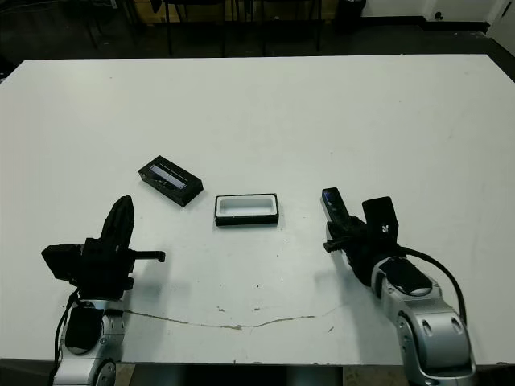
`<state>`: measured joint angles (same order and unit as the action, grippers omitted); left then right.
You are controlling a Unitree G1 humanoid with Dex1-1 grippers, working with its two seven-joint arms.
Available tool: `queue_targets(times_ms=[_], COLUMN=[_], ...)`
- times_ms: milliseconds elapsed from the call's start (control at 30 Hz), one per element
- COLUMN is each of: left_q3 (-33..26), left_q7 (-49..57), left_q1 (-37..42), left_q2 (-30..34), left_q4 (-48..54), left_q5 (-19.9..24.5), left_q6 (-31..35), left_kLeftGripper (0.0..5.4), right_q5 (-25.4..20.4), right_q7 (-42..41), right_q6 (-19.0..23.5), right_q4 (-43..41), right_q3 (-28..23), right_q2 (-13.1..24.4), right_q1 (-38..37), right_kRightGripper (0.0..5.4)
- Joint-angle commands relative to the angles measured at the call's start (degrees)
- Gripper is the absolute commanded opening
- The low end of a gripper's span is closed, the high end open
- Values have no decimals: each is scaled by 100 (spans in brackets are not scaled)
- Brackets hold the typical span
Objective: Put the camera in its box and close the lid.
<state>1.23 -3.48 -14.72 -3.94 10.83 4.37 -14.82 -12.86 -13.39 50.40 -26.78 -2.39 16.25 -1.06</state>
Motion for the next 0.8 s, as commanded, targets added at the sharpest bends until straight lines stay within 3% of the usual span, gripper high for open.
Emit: queue_targets(times_ms=[33,167,300,500,567,700,767,800], left_q3=[-7,-5,-2,10,25,46,53,54], left_q7=[11,9,15,12,15,11,-3,-10], left_q1=[-88,-88,-101,-93,-90,-45,6,38], left_q2=[49,64,55,44,28,14,26,38], left_q4=[45,11,9,22,9,-72,-110,-123], left_q5=[28,-19,-35,-20,-22,-30,-29,-27], left_q6=[178,101,93,119,100,24,24,48], left_kLeftGripper=[0,0,0,0,0,0,0,0], right_q5=[8,117,362,-29,-332,-1058,-1091,-999], right_q7=[77,145,144,-616,-1091,-1978,-2550,-2916], right_q6=[83,-210,-921,-1367,-1308,-681,-820,-1106], right_q4=[-8,12,54,142,339,976,1540,1881], right_q3=[-98,-113,-132,-605,-686,-623,-294,-65], right_q2=[19,13,96,623,907,1358,1539,1621], right_q1=[-106,-181,-118,791,1263,2332,2868,3109], right_kRightGripper=[59,59,58,58,58,58,58,58])
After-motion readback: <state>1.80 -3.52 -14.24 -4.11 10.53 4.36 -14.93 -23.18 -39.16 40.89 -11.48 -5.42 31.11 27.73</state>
